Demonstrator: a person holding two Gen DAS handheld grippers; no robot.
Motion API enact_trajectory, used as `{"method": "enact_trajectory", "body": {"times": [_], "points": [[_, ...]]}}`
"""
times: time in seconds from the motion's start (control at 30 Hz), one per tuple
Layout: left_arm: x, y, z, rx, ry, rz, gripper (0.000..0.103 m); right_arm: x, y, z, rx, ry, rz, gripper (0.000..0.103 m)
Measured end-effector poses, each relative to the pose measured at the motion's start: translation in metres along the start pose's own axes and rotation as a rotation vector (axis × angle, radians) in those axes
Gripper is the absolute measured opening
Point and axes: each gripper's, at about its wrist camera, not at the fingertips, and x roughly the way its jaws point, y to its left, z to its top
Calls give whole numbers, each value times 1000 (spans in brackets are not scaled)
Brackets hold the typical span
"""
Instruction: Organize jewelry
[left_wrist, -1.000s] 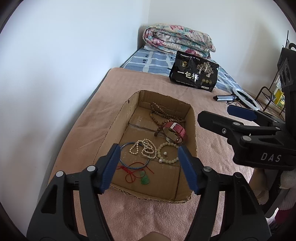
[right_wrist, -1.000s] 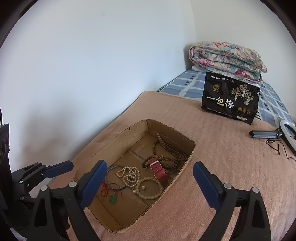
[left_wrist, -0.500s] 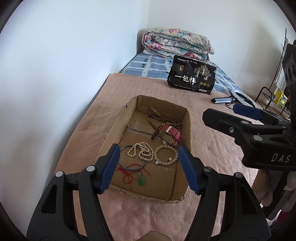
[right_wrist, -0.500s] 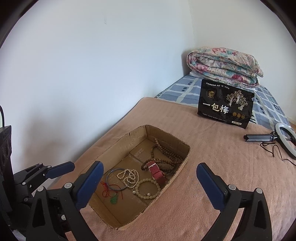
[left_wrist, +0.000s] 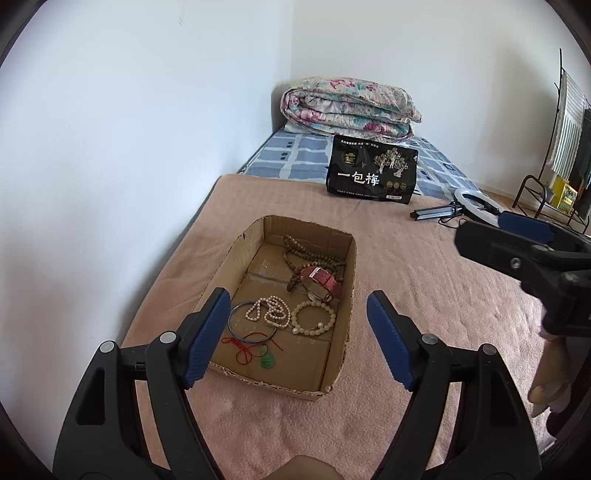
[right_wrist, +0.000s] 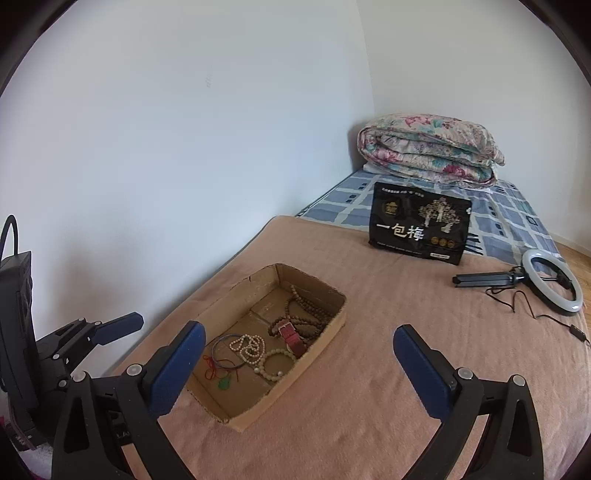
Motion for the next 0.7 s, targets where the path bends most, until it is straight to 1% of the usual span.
{"method": "enact_trajectory", "body": {"times": [0.07, 0.17, 0.33, 0.47, 0.7], "points": [[-7, -6, 0, 3, -10, 2, 79, -14, -7, -2, 1, -9, -13, 103], [-14, -14, -1, -2, -19, 0, 83, -32, -16, -8, 4, -24, -23, 103], [-27, -29, -2, 14, -37, -17, 83, -53, -32, -22, 19, -39, -48, 103], [-38, -41, -5, 22, -64, -27, 83, -60, -42, -36, 27, -40, -54, 103], [-46, -58, -9, 35, -56, -34, 85, -66, -58, -54, 34, -49, -86, 103]]}}
